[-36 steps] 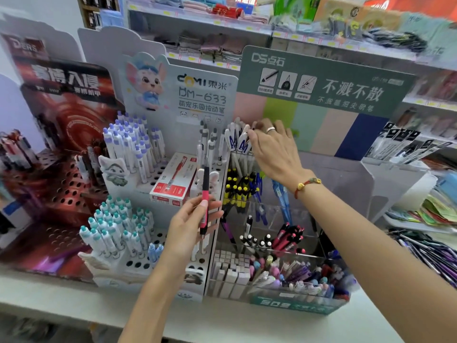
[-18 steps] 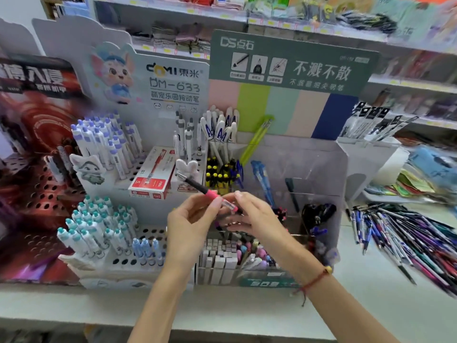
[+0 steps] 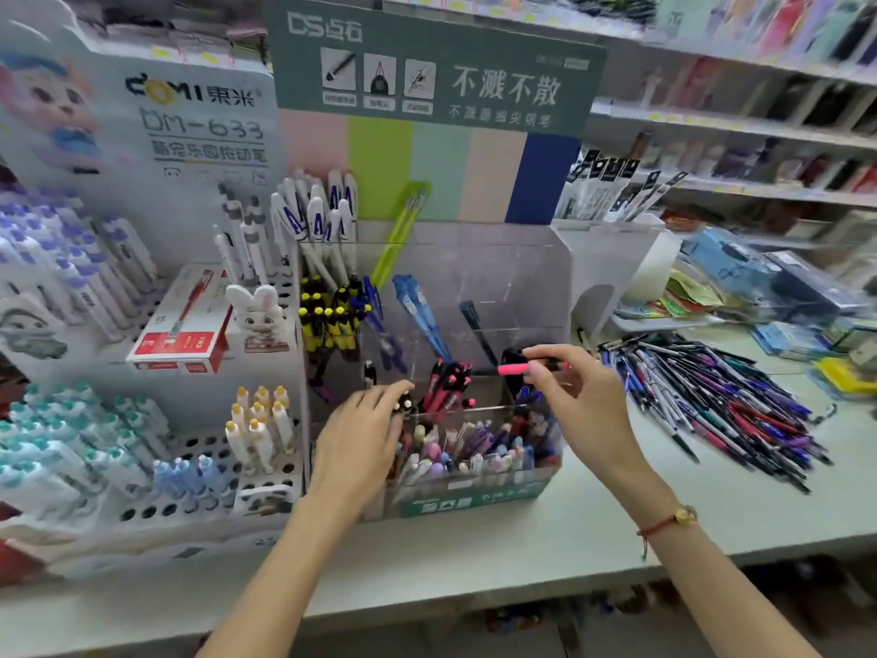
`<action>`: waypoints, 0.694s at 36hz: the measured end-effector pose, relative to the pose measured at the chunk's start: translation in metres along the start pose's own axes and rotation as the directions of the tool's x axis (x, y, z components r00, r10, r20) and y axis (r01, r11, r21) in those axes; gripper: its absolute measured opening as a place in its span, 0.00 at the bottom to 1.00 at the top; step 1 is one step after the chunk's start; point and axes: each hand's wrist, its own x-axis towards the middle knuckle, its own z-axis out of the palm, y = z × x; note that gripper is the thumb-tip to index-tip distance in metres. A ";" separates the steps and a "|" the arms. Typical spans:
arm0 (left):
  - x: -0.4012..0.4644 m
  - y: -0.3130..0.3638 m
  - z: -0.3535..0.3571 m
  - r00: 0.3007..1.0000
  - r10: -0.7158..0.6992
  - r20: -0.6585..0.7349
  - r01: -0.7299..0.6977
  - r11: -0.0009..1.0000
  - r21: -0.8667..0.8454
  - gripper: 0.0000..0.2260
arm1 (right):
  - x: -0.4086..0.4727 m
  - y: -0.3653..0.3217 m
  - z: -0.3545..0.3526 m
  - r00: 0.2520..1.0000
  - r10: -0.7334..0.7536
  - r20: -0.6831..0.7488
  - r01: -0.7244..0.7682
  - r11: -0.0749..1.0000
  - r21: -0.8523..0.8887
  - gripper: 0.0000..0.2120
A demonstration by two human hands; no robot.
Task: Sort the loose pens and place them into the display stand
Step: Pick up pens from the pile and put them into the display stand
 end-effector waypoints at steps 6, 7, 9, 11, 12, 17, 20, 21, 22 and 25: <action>0.002 -0.005 -0.003 1.000 0.013 0.011 -0.013 0.999 0.042 0.18 | 0.010 -0.006 0.049 0.981 -0.153 0.118 0.180 0.946 -0.271 0.12; 0.002 -0.005 -0.004 1.000 0.013 0.017 -0.014 0.999 0.044 0.18 | 0.011 -0.003 0.057 0.982 -0.148 0.121 0.177 0.943 -0.283 0.12; 0.001 -0.004 -0.005 1.000 0.017 0.024 -0.018 0.998 0.053 0.18 | 0.010 0.002 0.072 0.981 -0.165 0.101 0.189 0.929 -0.319 0.12; -0.001 -0.004 -0.007 0.999 0.022 0.031 -0.023 0.998 0.051 0.18 | 0.005 0.005 0.081 0.981 -0.188 0.045 0.193 0.925 -0.327 0.14; -0.001 -0.004 -0.008 0.999 0.021 0.039 -0.023 0.999 0.041 0.18 | 0.004 0.005 0.082 0.978 -0.208 -0.003 0.197 0.932 -0.306 0.14; 0.000 -0.007 -0.010 0.997 0.025 0.073 -0.026 1.000 0.007 0.18 | 0.000 0.004 0.073 0.929 -0.243 -0.280 0.185 0.958 -0.218 0.12; 0.002 -0.006 -0.010 0.996 0.016 0.083 -0.016 1.000 -0.002 0.16 | -0.003 0.013 0.077 0.970 -0.167 -0.179 0.115 0.956 -0.270 0.14; 0.003 -0.006 -0.010 0.996 0.014 0.083 -0.014 1.000 -0.002 0.16 | -0.003 0.016 0.082 0.984 -0.119 -0.135 0.078 0.958 -0.277 0.15; 0.003 -0.006 -0.010 0.997 0.014 0.080 -0.014 1.000 -0.003 0.16 | -0.004 0.019 0.087 0.991 -0.080 -0.109 0.046 0.957 -0.287 0.16; 0.002 -0.008 -0.007 0.998 0.021 0.057 -0.020 1.000 -0.016 0.15 | -0.007 0.025 0.101 0.992 -0.028 -0.126 -0.021 0.927 -0.375 0.13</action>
